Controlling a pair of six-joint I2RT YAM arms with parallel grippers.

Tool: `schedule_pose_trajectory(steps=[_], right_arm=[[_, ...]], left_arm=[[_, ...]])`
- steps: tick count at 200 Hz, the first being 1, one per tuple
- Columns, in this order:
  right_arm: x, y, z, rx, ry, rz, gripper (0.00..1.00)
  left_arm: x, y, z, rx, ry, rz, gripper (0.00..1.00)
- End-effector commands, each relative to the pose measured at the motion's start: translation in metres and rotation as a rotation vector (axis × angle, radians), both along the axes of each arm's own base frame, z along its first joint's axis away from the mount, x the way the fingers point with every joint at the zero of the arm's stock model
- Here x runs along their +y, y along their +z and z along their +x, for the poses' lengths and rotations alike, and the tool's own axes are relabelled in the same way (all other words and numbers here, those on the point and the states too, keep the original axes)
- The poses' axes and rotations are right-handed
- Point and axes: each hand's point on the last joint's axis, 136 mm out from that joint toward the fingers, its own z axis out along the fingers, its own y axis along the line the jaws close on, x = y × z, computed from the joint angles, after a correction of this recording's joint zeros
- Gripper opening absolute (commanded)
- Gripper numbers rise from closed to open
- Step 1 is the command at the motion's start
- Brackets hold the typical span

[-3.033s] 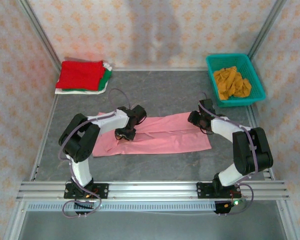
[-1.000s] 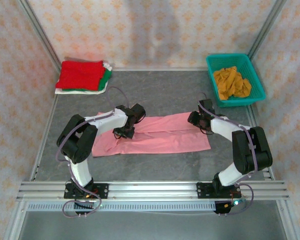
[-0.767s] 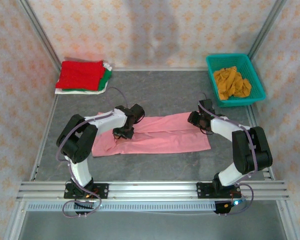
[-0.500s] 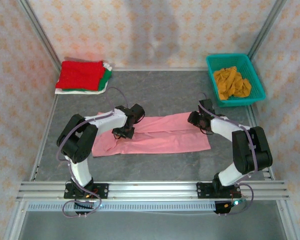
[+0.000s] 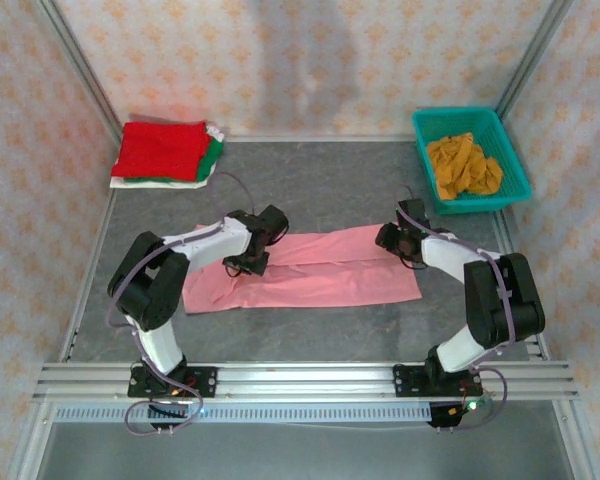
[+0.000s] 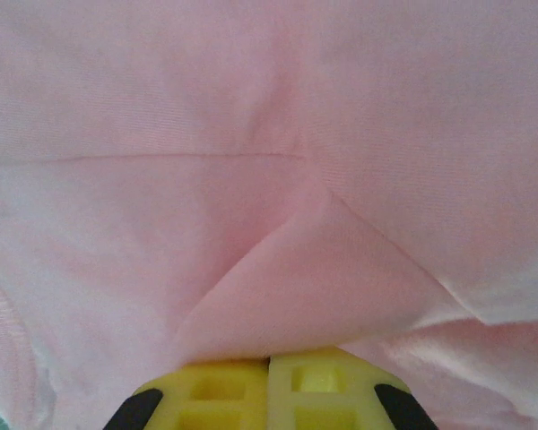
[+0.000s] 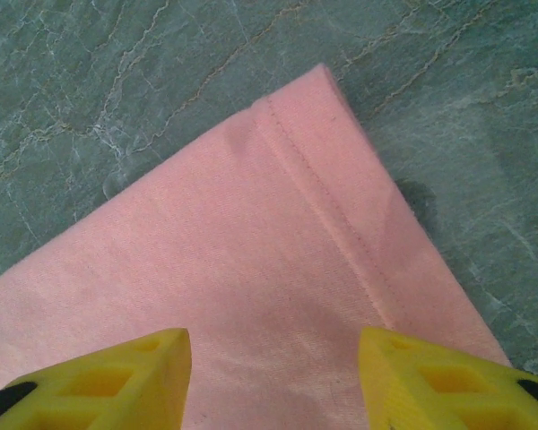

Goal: Fold and stack the t-shirts

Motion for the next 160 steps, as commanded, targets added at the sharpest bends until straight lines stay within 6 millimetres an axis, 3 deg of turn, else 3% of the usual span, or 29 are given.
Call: schedule_pose_trajectory(steps=[1,60,91,112,149,160], right_arm=[[-0.006,-0.001,-0.001,0.015,-0.022,-0.021,0.52],[-0.006,0.0,0.0,0.016,-0.021,-0.019,0.52],[-0.005,0.003,0.002,0.008,-0.02,-0.018,0.52],[-0.006,0.003,0.001,0.011,-0.021,-0.022,0.52],[-0.006,0.004,0.001,0.011,-0.02,-0.024,0.52],[-0.006,0.005,0.002,0.01,-0.021,-0.024,0.52]], left_arm=[[0.008,0.022,-0.002,-0.032,0.018,0.007,0.0],[0.008,0.024,-0.008,-0.031,0.005,-0.017,0.0],[0.003,0.008,-0.01,0.028,-0.014,-0.029,0.0],[0.002,-0.003,-0.015,0.06,-0.011,-0.029,0.1],[0.012,-0.008,-0.013,0.053,-0.011,0.027,0.35],[0.014,-0.007,-0.013,0.05,-0.009,0.044,0.36]])
